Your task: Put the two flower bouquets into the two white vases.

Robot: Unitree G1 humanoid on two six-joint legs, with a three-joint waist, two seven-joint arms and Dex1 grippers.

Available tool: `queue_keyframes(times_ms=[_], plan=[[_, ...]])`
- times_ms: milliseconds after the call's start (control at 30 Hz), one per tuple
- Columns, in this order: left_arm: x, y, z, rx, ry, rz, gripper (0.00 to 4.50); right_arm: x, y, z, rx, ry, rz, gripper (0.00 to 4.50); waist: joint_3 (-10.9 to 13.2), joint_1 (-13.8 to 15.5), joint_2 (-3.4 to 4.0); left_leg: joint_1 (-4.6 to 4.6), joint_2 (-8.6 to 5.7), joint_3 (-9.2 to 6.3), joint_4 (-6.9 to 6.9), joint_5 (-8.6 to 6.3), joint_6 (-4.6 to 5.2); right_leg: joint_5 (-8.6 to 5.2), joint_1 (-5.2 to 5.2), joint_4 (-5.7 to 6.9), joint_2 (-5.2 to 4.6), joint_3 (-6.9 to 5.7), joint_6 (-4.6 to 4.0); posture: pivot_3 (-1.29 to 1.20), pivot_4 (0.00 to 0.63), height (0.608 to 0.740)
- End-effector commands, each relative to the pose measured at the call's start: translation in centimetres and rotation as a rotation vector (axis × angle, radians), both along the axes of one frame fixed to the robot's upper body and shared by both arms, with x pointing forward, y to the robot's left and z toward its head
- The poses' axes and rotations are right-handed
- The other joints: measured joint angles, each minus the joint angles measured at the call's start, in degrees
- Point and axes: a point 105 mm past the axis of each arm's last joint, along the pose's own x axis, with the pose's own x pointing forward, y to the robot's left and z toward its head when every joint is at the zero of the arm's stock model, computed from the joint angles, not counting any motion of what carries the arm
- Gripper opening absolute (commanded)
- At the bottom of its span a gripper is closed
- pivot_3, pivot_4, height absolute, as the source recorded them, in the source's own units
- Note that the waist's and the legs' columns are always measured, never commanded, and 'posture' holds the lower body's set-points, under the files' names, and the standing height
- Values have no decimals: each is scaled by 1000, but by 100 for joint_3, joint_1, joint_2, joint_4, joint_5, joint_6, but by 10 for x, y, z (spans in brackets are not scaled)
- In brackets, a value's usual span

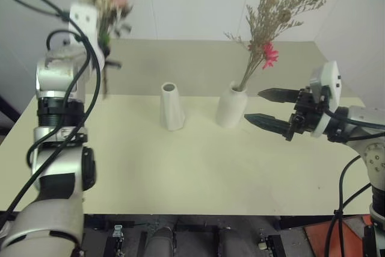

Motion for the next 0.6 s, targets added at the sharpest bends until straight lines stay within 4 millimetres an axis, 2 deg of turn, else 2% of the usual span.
queue_keyframes(times_ms=[33,167,333,467,600], plan=[[-22,-33,53,-48,-210,-194,118,-8,-12,15,35,-79,-17,4500,0,-10,0,0,-5,6,-1,0,0,6,2,-10,-1,6,7,0,150,740],[-32,-70,66,-80,-263,-389,118,-11,-27,8,33,-73,-80,4500,0,-16,0,14,-9,12,-2,0,0,7,12,-11,3,8,8,0,150,740],[-34,-87,69,-85,-288,-470,118,-15,-36,2,22,-65,-125,4500,0,-81,0,30,1,13,0,4,-5,8,14,-16,18,11,6,0,150,740],[-32,-103,54,-44,-255,-535,118,-18,-38,2,30,-70,-145,4500,0,-150,0,32,2,13,-1,4,-5,8,15,-14,19,14,6,0,150,740],[-29,-109,43,-22,-233,-577,118,-18,-38,3,31,-76,-152,4500,0,-150,0,32,2,14,-1,4,-5,8,15,-14,20,15,6,0,150,740]])
